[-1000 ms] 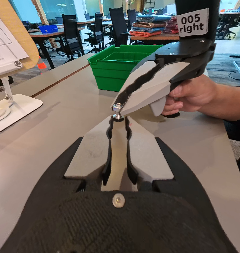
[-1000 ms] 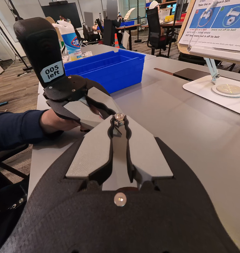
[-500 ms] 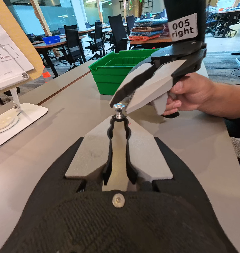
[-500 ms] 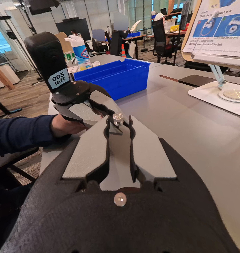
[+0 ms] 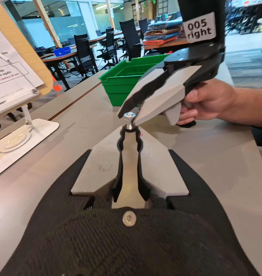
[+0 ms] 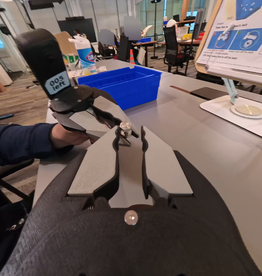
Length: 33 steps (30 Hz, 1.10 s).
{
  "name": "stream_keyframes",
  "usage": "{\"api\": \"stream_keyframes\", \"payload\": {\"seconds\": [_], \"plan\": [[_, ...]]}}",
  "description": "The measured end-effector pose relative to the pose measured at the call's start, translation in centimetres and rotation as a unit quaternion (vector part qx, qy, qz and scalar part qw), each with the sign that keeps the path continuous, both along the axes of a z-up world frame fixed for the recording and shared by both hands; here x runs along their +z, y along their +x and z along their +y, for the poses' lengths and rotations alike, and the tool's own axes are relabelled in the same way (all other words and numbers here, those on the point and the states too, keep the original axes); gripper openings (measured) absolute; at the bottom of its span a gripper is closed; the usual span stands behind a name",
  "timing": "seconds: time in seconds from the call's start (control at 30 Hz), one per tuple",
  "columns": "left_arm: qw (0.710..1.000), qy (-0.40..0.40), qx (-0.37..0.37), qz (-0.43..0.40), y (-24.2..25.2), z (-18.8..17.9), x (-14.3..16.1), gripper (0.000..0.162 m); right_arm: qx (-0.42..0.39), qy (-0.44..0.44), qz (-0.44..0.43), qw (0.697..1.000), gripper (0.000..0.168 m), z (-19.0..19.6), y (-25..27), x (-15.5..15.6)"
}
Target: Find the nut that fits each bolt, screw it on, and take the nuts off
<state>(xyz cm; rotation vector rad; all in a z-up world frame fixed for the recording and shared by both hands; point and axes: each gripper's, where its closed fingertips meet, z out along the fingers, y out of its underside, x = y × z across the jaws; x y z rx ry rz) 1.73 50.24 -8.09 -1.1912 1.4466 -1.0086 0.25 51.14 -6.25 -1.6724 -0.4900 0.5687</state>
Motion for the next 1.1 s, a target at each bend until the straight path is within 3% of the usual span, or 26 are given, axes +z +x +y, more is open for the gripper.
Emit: {"api": "stream_keyframes", "payload": {"seconds": [0.07,0.1,0.23,0.43,0.5,0.7,0.83,0.93,1.03,1.1], "plan": [[1.0,-0.002,0.015,0.002,-0.1,0.7,0.0,0.012,-0.013,-0.011,-0.001,1.0,0.024,0.2,0.6,-0.3],[1.0,-0.013,0.013,-0.005,-0.3,0.8,0.2,0.012,-0.026,-0.018,0.003,1.0,0.013,0.5,1.2,-0.5],[1.0,-0.018,0.018,-0.015,-0.6,1.3,0.7,0.012,-0.003,0.006,0.035,0.999,0.017,-0.1,0.9,0.8],[1.0,-0.001,0.011,0.0,-0.2,0.6,0.0,0.012,-0.014,-0.003,-0.002,1.0,0.029,0.2,0.7,-0.1],[1.0,-0.015,0.011,-0.007,-0.4,0.9,0.3,0.012,-0.025,-0.017,0.02,0.999,0.018,0.5,1.6,-0.1],[1.0,0.0,0.006,-0.002,-0.2,0.4,0.1,0.012,0.017,0.004,0.022,1.0,0.026,-0.4,-0.2,0.6],[1.0,-0.007,0.009,-0.002,-0.3,0.7,0.1,0.012,-0.052,-0.031,-0.007,0.998,0.017,1.0,2.2,-1.1],[1.0,-0.009,0.011,-0.005,-0.3,0.8,0.2,0.012,0.004,-0.008,0.047,0.999,0.025,-0.1,1.1,0.7],[1.0,0.0,0.006,0.001,-0.1,0.4,-0.1,0.012,0.014,0.014,0.007,1.0,0.028,-0.4,-0.2,0.7],[1.0,0.009,0.012,0.007,-0.1,0.5,-0.3,0.012,-0.022,0.002,-0.027,0.999,0.029,0.3,0.5,-0.3]]}}
